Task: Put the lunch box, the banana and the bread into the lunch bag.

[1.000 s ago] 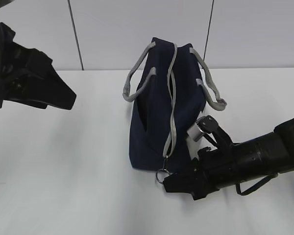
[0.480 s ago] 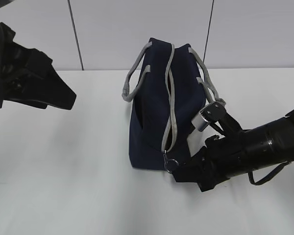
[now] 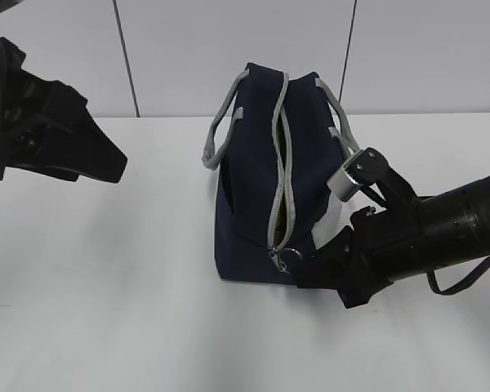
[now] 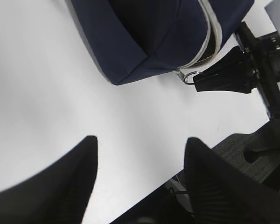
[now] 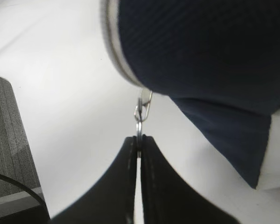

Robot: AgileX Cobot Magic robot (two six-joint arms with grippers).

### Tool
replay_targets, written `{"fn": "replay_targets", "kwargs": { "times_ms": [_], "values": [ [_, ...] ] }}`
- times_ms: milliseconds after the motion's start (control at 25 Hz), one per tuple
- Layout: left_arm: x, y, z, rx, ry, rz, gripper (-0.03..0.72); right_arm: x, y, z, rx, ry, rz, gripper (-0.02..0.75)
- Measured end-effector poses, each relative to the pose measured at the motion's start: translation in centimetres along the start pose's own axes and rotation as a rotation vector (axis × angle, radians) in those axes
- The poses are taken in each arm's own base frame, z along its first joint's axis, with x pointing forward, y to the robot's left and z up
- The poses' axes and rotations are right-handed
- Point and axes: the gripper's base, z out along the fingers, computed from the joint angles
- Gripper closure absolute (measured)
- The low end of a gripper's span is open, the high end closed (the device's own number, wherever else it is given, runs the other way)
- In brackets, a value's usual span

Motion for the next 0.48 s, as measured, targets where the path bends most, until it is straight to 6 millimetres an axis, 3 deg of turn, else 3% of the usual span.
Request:
{"fn": "replay_targets", "kwargs": {
  "times_ms": [480],
  "values": [
    [0.0,0.0,0.0,0.000,0.000,0.000,0.272,-1.9,1.5,-2.3,0.029,-0.059,-0.086,0.738]
  ]
}}
